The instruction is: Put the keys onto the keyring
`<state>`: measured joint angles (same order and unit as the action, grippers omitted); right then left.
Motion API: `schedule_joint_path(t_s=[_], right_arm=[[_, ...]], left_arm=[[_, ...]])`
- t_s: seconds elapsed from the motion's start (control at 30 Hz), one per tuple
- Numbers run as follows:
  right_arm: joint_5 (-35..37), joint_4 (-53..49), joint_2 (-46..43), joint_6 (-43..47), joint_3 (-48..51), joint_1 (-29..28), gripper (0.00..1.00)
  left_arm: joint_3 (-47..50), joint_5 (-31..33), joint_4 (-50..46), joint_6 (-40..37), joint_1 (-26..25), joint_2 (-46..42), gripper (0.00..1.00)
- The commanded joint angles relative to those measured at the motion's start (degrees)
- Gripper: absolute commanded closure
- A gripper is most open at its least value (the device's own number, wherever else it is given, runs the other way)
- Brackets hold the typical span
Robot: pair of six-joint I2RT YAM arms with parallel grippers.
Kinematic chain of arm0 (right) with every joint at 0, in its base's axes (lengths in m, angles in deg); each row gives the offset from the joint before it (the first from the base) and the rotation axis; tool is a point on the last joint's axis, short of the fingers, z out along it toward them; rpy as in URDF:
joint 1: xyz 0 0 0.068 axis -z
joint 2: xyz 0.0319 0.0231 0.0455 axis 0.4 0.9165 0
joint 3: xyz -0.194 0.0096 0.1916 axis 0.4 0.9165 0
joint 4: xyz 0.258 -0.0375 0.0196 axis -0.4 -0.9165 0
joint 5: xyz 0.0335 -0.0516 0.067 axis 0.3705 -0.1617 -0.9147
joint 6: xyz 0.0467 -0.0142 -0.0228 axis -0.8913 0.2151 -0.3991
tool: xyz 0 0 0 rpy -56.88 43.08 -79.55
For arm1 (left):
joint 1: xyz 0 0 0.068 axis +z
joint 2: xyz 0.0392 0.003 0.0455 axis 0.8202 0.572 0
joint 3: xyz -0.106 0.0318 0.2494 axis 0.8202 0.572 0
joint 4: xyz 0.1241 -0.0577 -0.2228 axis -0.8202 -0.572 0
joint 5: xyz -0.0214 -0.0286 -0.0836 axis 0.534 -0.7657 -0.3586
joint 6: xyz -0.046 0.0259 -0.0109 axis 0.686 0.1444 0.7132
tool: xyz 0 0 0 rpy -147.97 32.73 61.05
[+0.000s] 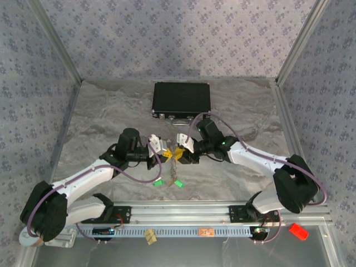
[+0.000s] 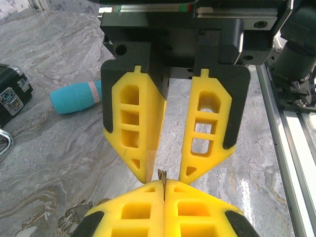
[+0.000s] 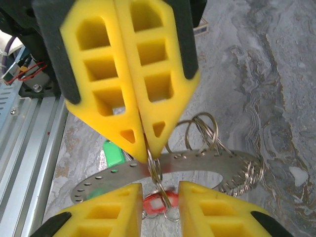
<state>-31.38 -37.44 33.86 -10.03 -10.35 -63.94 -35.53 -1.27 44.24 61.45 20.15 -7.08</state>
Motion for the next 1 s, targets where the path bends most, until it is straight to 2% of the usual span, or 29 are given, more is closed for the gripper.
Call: schedule_joint_path(t_s=[0.0, 0.13, 0.33, 0.43, 0.5, 0.57, 0.63, 0.8, 0.97], right_arm=[[-2.4, 1.6, -0.8, -0.9, 0.4, 0.1, 0.74], [-2.3, 2.7, -0.4, -1.2, 0.2, -0.1, 0.75], [-3.2, 4.3, -0.1, -2.2, 0.1, 0.1, 0.86], [-3.5, 3.8, 0.2, -2.2, -0.2, 0.2, 1.00], [-2.4, 1.0, 0.1, -1.0, -1.2, 0.2, 1.00], [-0.8, -4.1, -0.2, 1.4, -3.1, 0.1, 1.00], [1.4, -9.5, -0.6, 4.0, -5.6, -0.3, 1.00], [7.4, -21.0, -0.4, 9.3, -11.5, -2.1, 1.00], [10.3, -24.4, -0.2, 10.5, -13.8, -3.5, 1.00]], left_arm=[[0.3, -1.0, 3.2, 0.8, -0.4, -0.6, 1.00], [0.5, -1.1, 3.9, 1.2, -0.3, -0.7, 1.00], [0.7, -0.8, 5.1, 1.9, -0.3, -0.5, 1.00], [0.8, -0.3, 5.5, 2.4, -0.3, -0.6, 1.00], [0.5, 1.4, 5.2, 3.1, -0.3, -0.6, 1.00], [-0.2, 2.9, 2.8, 2.7, -0.4, -0.5, 0.84], [-1.0, 3.2, 0.2, 1.3, -0.3, -0.5, 0.73], [-3.1, 3.2, -4.4, -1.5, -0.5, -0.1, 0.72], [-3.7, 1.0, -2.7, -0.6, -0.6, -0.2, 0.74]])
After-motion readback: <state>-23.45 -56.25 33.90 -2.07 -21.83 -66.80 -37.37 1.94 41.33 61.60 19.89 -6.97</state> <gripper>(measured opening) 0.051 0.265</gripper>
